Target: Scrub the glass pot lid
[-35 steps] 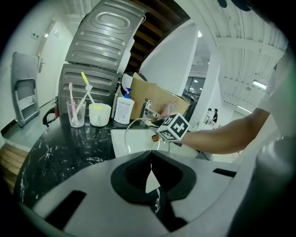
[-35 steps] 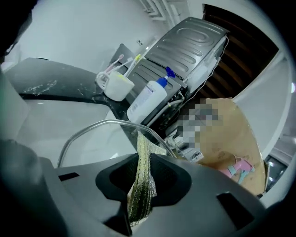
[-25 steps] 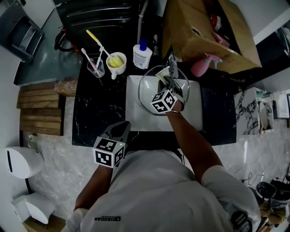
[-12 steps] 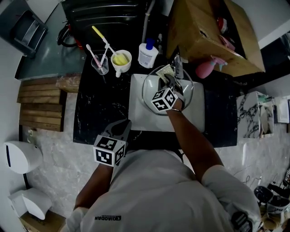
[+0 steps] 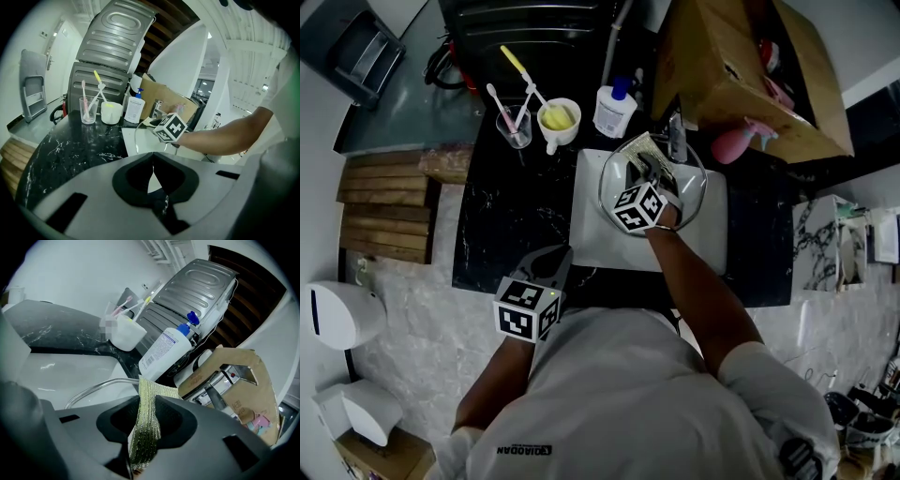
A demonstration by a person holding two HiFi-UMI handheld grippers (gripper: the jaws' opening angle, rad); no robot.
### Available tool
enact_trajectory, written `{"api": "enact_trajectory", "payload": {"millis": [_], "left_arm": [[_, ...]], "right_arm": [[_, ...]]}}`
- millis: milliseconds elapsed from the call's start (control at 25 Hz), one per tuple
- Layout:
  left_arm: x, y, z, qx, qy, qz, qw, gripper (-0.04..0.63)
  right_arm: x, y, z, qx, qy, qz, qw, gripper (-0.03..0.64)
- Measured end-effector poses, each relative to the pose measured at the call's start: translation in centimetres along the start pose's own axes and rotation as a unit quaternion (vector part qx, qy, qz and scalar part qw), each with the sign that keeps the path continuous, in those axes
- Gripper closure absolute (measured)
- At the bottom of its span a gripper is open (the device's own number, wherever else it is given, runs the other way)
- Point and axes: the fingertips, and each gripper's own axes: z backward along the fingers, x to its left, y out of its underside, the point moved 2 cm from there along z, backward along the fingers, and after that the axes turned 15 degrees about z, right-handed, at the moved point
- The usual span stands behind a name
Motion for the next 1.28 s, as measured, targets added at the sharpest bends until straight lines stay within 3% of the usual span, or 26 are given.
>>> {"api": "enact_trajectory", "payload": {"millis": [760, 1280], "left_arm": [[0.8, 0.3, 0.6, -0.008, -0.014, 0.014, 0.9998, 0.580], [0.5, 0.3, 0.6, -0.012, -0.015, 0.013, 0.9997, 0.580]], "right_arm": [[3.7, -2.2, 0.1, -0.033, -0.038, 0.061, 0.997, 0.503], [6.7, -2.6, 1.1, -0.052, -0.066, 0.125, 0.989, 0.503]]}}
